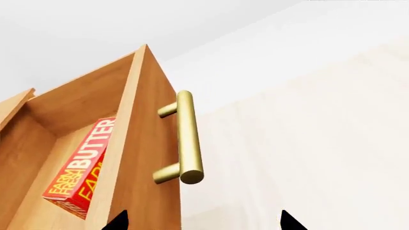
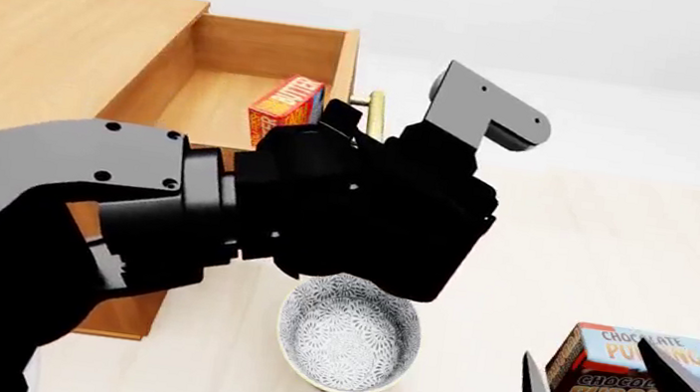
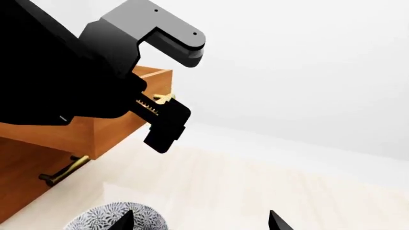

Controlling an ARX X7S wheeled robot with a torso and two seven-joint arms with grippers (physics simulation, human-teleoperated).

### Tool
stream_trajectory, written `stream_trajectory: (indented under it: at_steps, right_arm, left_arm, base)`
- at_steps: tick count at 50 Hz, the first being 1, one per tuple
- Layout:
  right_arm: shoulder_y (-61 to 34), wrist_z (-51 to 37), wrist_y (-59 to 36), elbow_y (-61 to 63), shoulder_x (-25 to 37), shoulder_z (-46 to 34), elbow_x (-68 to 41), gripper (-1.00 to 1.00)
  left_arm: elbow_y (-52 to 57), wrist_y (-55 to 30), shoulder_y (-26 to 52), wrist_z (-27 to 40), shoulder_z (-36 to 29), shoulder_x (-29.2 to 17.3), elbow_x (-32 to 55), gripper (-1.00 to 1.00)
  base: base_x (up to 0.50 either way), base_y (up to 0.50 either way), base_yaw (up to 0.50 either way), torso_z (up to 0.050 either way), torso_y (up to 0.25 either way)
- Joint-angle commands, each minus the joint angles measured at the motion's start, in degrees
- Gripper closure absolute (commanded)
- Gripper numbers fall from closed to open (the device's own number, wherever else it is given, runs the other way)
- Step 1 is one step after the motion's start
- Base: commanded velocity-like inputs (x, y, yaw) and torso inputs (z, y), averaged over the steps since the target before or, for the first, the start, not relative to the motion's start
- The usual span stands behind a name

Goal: Put the butter at the back in the top drawer of the cabinet and close it.

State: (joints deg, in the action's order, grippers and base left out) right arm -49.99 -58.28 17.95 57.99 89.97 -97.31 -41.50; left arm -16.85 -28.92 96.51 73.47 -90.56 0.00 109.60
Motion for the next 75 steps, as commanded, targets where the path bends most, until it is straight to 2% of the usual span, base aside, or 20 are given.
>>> stream_trajectory:
  at_steps: [1, 24, 31, 75]
  right_arm:
    - [0.25, 0.41, 0.78, -0.64, 0.03, -0.22, 0.2, -1.0]
    - [-0.14, 0.25, -0.32, 0.25, 0.03, 0.41, -0.53, -1.0]
    - [-0.05, 0.15, -0.32, 0.36, 0.03, 0.4, -0.35, -1.0]
    - [-1.05, 0.83, -2.61, 1.95, 0.03, 1.87, -1.93, -1.0]
  left_arm:
    - [-0.78, 0.43, -1.79, -0.5, -0.22, 0.0, 0.51, -1.0]
    - [-4.57, 3.26, -4.27, -0.29, -0.27, 0.0, 1.2, -1.0]
    - [-5.77, 3.3, -4.46, 2.02, -0.27, 0.0, 1.31, -1.0]
    - [-15.61, 1.69, -5.01, 4.79, -0.4, -0.01, 0.34, -1.0]
  base:
    - [0.0, 0.0, 0.0, 0.0, 0.0]
    - [0.0, 0.0, 0.0, 0.0, 0.0]
    - [0.0, 0.0, 0.0, 0.0, 0.0]
    - [0.0, 0.0, 0.0, 0.0, 0.0]
